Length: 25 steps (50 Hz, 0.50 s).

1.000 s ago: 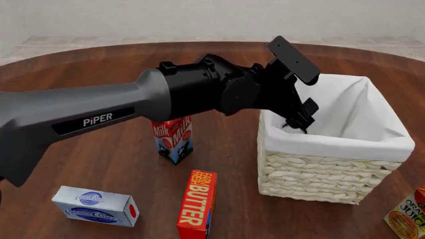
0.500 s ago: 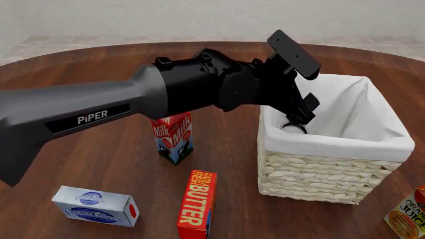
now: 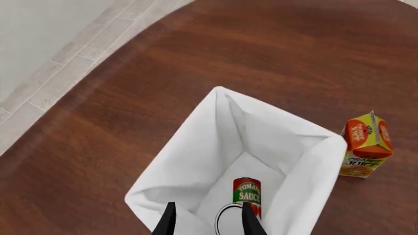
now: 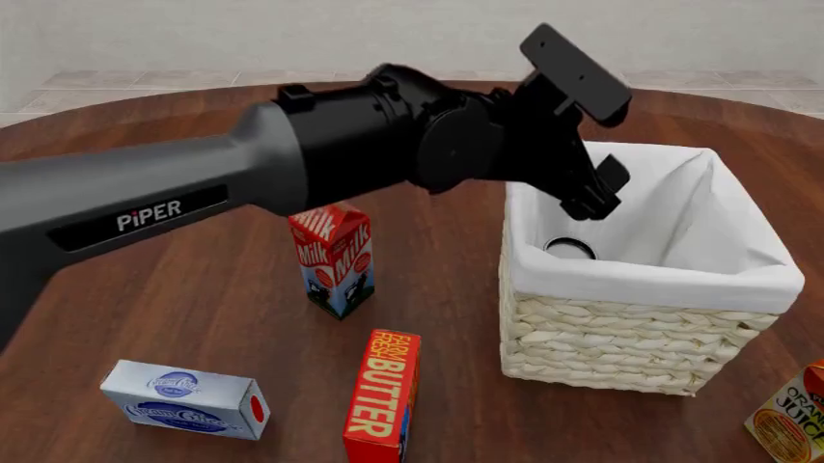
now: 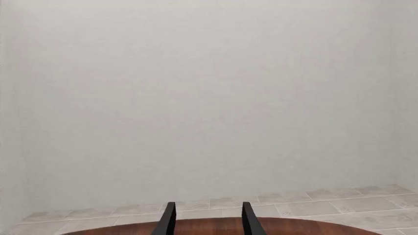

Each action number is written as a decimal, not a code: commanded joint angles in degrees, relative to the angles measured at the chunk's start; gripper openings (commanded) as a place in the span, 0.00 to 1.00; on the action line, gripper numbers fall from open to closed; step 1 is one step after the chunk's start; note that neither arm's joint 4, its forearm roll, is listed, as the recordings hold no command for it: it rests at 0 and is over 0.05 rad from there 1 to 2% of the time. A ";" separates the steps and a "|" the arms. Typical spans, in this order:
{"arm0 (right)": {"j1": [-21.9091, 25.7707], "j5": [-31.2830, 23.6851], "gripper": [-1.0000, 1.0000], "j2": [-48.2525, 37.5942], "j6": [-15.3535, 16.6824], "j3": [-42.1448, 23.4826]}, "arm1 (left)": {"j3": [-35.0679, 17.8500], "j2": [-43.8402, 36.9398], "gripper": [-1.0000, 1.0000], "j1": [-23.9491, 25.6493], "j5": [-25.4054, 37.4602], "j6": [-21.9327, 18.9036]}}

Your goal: Pick up the alphabet soup and the tomato sauce, and put them in the basket.

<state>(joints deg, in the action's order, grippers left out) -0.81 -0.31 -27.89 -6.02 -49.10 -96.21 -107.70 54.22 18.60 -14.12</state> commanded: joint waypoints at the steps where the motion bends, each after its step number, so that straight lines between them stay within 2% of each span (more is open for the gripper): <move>1: 0.40 -0.29 1.00 0.18 0.30 -0.11 | -0.25 0.80 1.00 0.16 0.32 -0.20; 25: 0.96 1.08 1.00 -1.22 0.98 0.09 | 0.20 2.85 1.00 -0.11 0.64 0.01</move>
<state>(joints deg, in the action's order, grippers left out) -0.04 0.22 -28.54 -5.29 -49.04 -96.13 -105.59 54.18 19.14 -14.22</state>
